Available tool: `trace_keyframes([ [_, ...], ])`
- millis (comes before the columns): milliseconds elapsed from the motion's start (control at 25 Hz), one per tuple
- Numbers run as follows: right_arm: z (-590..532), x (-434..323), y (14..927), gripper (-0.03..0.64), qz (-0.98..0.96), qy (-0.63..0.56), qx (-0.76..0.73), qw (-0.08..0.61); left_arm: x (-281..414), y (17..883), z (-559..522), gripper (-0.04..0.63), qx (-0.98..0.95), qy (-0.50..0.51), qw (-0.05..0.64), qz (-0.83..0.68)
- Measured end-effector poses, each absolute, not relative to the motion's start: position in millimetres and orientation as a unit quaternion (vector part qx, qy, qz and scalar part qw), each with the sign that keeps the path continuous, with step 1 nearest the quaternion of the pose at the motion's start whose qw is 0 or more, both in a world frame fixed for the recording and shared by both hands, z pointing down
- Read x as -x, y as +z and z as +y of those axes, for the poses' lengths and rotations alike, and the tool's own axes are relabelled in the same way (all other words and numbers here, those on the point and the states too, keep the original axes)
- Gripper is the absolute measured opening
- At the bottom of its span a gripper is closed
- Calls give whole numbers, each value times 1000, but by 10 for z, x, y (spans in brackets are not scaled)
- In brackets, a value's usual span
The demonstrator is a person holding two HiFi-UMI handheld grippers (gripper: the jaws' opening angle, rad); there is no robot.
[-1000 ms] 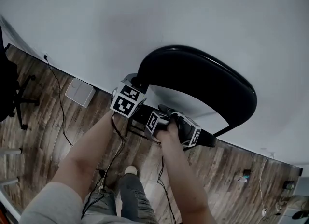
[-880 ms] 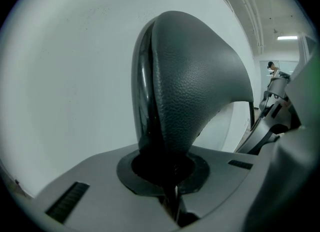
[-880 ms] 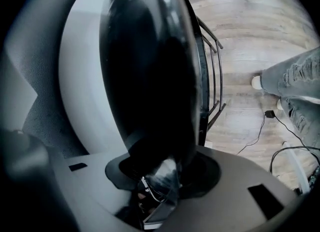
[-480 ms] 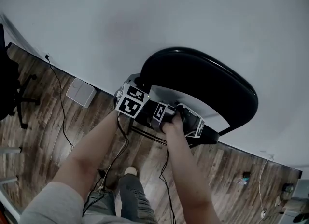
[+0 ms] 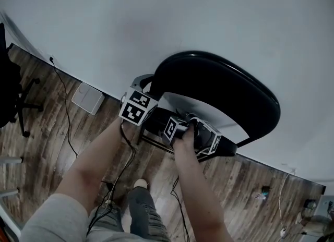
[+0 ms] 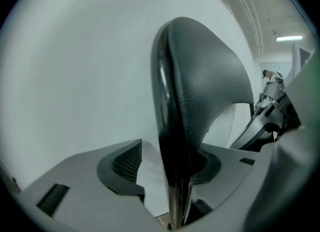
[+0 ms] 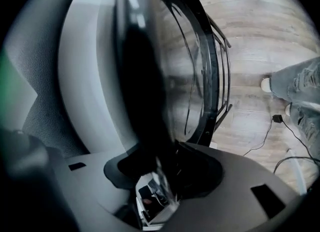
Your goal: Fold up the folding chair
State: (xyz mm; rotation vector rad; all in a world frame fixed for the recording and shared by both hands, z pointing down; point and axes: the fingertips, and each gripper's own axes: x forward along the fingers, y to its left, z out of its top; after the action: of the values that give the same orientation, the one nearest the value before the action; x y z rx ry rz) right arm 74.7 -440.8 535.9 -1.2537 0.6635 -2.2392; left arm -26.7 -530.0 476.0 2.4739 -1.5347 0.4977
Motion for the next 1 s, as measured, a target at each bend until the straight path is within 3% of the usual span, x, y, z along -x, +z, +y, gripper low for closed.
trace_keyframes([
  [40, -4409, -749, 5342, 176, 255, -815, 458, 245, 288, 4751, -5299, 224, -834, 158, 104, -518],
  [480, -4202, -607, 4885, 176, 410, -754, 448, 249, 357, 4683, -5101, 235, -835, 127, 101, -525],
  [640, -3900, -642, 4724, 175, 457, -729, 441, 256, 463, 4666, -4983, 268, -829, 94, 113, -540],
  [800, -3638, -711, 4287, 145, 604, -617, 447, 235, 590, 4620, -4788, 267, -817, 79, 96, -563],
  [880, -3537, -655, 4021, 89, 683, -536, 443, 224, 712, 4519, -4640, 209, -805, 58, 88, -584],
  [960, -3406, -614, 3734, 57, 748, -446, 429, 240, 843, 4381, -4418, 47, -787, 28, 83, -611],
  [1000, -3328, -610, 3584, 51, 775, -397, 422, 252, 863, 4308, -4277, 46, -783, 17, 80, -617],
])
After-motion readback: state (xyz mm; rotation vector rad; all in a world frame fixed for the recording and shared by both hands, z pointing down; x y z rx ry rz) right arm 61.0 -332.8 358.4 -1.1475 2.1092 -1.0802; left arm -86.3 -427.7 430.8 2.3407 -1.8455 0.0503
